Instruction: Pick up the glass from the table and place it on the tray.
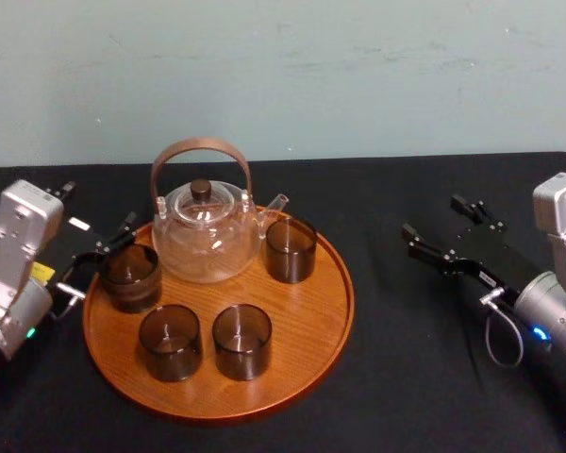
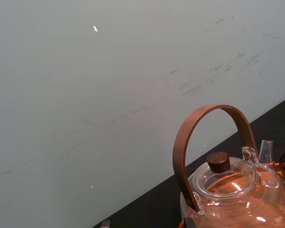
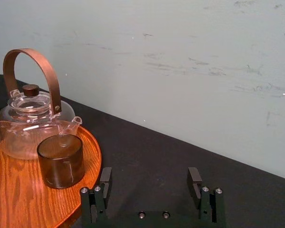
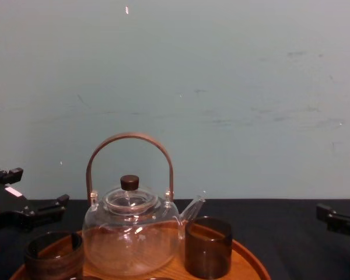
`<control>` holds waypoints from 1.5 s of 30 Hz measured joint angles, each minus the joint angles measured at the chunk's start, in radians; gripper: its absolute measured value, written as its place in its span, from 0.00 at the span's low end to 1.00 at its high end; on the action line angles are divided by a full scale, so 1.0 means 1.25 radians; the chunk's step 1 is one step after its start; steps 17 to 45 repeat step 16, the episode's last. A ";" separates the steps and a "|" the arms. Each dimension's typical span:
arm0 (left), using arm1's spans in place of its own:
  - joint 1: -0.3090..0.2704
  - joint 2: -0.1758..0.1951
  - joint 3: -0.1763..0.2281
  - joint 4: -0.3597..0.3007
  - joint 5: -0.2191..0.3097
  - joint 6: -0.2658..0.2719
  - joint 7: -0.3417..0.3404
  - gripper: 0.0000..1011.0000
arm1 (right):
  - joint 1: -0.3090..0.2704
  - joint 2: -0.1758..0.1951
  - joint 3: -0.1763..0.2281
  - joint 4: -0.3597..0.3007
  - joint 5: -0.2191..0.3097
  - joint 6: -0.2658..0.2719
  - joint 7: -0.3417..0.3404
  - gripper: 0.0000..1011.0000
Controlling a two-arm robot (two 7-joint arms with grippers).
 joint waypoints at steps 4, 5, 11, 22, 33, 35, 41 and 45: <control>0.000 0.000 0.000 0.000 0.000 0.000 0.000 0.99 | 0.001 0.000 -0.002 0.000 0.001 0.000 0.002 0.99; 0.000 0.000 0.000 0.000 0.000 0.000 0.000 0.99 | 0.001 0.000 -0.002 0.000 0.001 0.000 0.003 0.99; 0.000 0.000 0.000 0.000 0.000 0.000 0.000 0.99 | 0.003 0.001 -0.004 0.000 0.002 0.001 0.005 0.99; 0.000 0.000 0.000 0.000 0.000 0.000 0.000 0.99 | 0.003 0.001 -0.005 -0.001 0.002 0.001 0.007 0.99; 0.000 0.000 0.000 0.000 0.000 0.000 0.000 0.99 | 0.003 0.001 -0.005 -0.001 0.002 0.001 0.007 0.99; 0.000 0.000 0.000 0.000 0.000 0.000 0.000 0.99 | 0.003 0.001 -0.005 -0.001 0.002 0.001 0.007 0.99; 0.000 0.000 0.000 0.000 0.000 0.000 0.000 0.99 | 0.003 0.001 -0.005 -0.001 0.002 0.001 0.007 0.99; 0.000 0.000 0.000 0.000 0.000 0.000 0.000 0.99 | 0.003 0.001 -0.005 -0.001 0.002 0.001 0.007 0.99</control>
